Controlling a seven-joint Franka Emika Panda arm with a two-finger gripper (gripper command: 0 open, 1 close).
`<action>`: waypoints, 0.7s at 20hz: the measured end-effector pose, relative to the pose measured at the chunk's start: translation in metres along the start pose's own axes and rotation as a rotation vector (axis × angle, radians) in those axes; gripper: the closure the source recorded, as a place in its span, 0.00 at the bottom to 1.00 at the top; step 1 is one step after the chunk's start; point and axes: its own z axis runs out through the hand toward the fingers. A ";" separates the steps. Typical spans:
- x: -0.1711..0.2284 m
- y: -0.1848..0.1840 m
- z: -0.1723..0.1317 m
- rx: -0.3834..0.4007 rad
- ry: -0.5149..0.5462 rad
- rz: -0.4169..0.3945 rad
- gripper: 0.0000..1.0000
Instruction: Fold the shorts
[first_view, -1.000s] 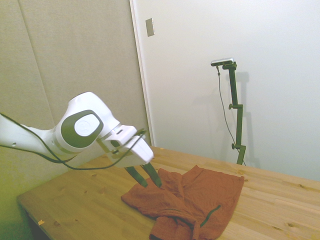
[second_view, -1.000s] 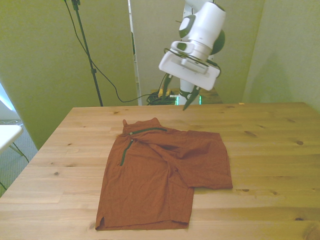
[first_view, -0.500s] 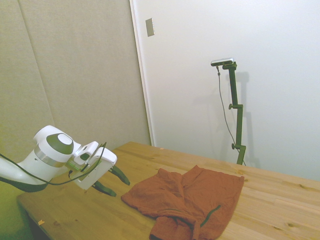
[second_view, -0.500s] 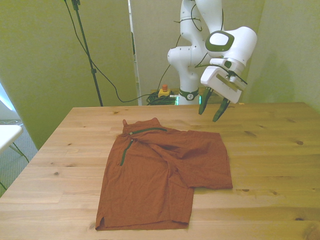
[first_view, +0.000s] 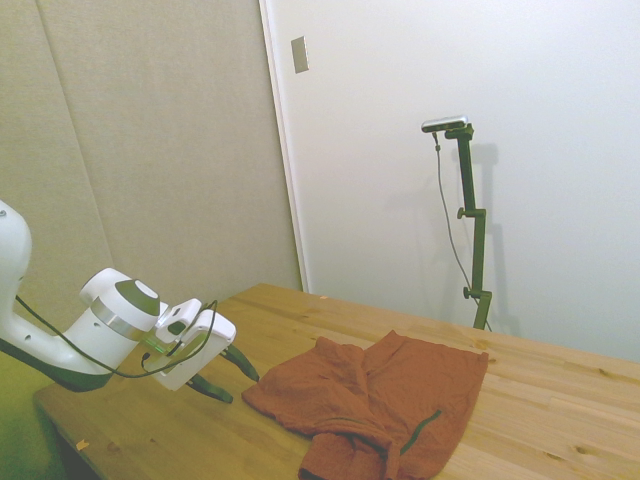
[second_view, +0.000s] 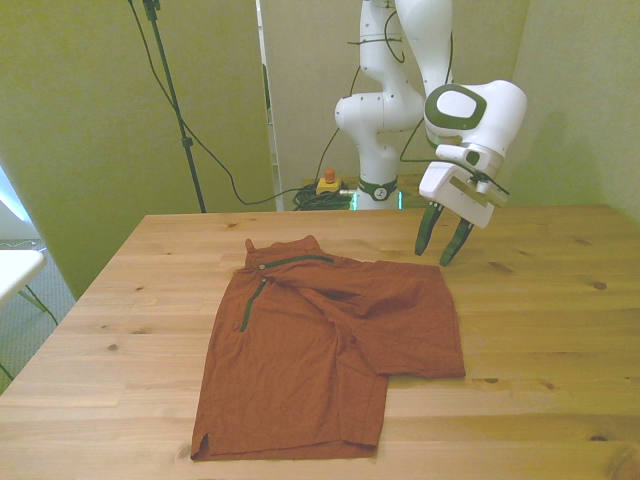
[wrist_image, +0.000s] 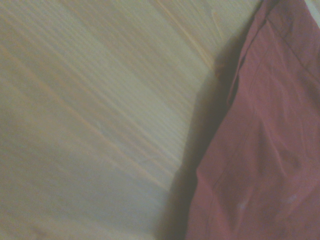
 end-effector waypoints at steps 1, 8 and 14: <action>0.003 0.000 0.002 -0.001 -0.002 0.005 0.00; 0.022 0.010 0.019 -0.017 -0.018 0.048 0.00; 0.033 0.016 0.030 -0.023 -0.024 0.071 1.00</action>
